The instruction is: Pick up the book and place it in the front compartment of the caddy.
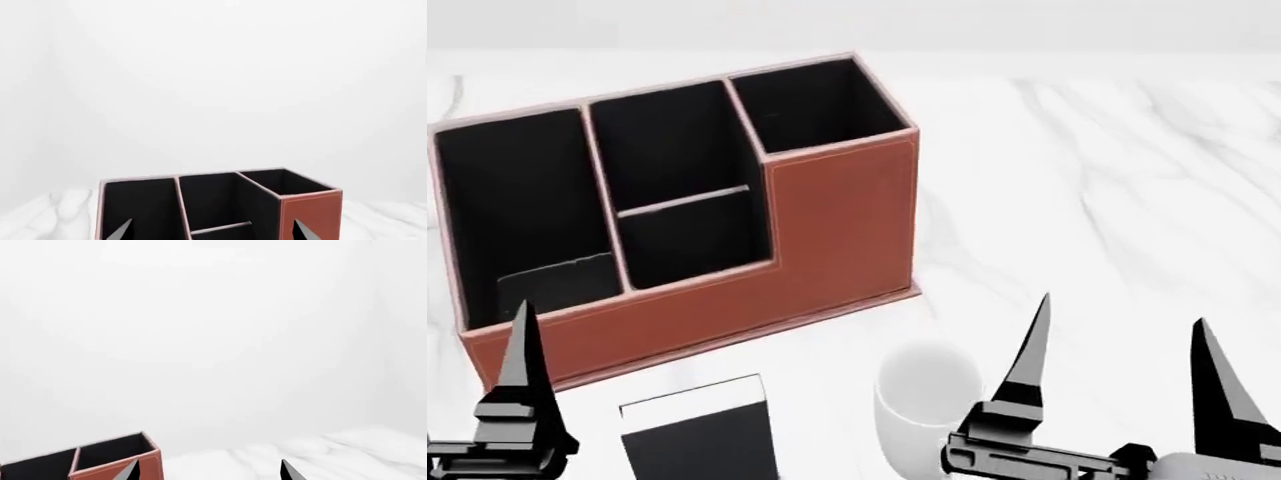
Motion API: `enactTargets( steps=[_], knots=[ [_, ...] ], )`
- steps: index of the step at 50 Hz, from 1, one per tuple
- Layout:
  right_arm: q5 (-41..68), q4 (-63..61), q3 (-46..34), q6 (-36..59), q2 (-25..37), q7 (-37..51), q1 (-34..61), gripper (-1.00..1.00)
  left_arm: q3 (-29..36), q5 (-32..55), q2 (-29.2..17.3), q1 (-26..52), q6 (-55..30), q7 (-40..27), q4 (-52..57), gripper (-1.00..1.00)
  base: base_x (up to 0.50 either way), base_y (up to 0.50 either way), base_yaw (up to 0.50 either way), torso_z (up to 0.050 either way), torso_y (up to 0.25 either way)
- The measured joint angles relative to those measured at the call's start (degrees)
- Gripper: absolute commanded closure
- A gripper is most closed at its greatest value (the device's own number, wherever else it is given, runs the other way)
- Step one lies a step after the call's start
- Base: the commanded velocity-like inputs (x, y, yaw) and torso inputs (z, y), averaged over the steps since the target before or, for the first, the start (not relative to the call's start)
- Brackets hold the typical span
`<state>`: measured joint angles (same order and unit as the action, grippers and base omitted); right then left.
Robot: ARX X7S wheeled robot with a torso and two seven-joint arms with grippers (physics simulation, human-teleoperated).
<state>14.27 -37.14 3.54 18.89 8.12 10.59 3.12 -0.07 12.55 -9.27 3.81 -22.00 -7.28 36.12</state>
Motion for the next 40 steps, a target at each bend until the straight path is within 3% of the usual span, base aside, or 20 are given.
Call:
enactTargets(
  steps=[40],
  knots=[
    [4.0,-0.6,1.7,0.0,2.5,1.5,0.1,-1.00,0.8,3.2,-2.8,0.2,0.4,-1.7,0.9,-1.00,0.50,0.00,0.00,0.000,0.001]
  ],
)
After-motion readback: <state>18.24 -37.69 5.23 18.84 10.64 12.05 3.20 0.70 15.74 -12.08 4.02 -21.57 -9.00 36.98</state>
